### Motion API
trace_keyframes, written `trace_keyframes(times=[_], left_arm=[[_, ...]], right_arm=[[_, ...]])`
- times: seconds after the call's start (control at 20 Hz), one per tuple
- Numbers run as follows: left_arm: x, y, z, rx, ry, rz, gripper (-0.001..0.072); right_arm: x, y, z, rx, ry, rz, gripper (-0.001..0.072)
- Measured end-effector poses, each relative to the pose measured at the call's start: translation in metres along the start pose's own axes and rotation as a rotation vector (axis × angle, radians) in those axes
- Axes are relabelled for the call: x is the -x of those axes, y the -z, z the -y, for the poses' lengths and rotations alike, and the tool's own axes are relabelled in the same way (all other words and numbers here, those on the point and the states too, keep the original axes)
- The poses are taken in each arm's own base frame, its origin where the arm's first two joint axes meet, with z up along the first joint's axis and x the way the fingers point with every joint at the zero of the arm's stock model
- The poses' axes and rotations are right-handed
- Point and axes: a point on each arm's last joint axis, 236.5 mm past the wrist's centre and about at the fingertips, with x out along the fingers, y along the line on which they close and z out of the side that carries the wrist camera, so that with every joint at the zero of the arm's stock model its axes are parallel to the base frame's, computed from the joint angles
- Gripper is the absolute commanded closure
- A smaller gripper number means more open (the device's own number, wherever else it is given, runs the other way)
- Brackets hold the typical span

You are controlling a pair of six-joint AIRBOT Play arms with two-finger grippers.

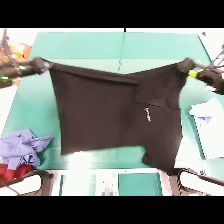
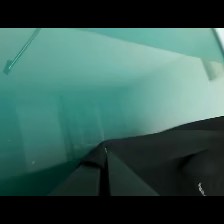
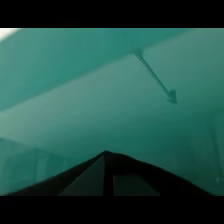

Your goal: Fold the shirts.

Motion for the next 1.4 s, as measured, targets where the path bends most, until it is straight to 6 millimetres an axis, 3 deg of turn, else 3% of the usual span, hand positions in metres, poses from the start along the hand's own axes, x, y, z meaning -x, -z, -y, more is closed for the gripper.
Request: trace_keyframes(times=[0.1,0.2,0.3,0.45,0.6,0.7,0.8,1.1,1.35,1.4], left_arm=[[-0.029,0.008,-0.023,0.033,-0.021,-0.020,0.0685],[-0.047,0.008,-0.040,0.053,-0.046,-0.014,0.0686],[-0.057,0.002,-0.050,0.064,-0.065,0.004,0.0686],[-0.062,-0.008,-0.057,0.064,-0.084,0.030,0.0686],[-0.064,-0.003,-0.056,0.057,-0.079,0.000,0.0686],[-0.064,0.012,-0.060,0.052,-0.096,-0.063,0.0686],[-0.062,0.035,-0.068,0.049,-0.134,-0.159,0.0685],[-0.047,0.100,-0.093,0.071,-0.226,-0.389,0.0686],[-0.043,0.124,-0.104,0.083,-0.261,-0.452,0.0684],[-0.044,0.126,-0.104,0.084,-0.263,-0.455,0.0652]], right_arm=[[-0.042,0.014,0.019,-0.018,0.014,-0.059,0.0696],[-0.071,0.017,0.029,-0.024,0.015,-0.088,0.0696],[-0.089,0.012,0.036,-0.024,0.014,-0.087,0.0696],[-0.097,-0.008,0.040,-0.017,0.008,-0.057,0.0696],[-0.091,-0.016,0.038,-0.007,-0.021,-0.079,0.0699],[-0.083,-0.008,0.041,0.024,-0.030,-0.140,0.0699],[-0.073,0.011,0.048,0.057,-0.018,-0.232,0.0699],[-0.046,0.092,0.094,0.104,0.090,-0.525,0.0699],[-0.033,0.119,0.116,0.125,0.158,-0.622,0.0694],[-0.033,0.121,0.118,0.122,0.164,-0.627,0.0577]])
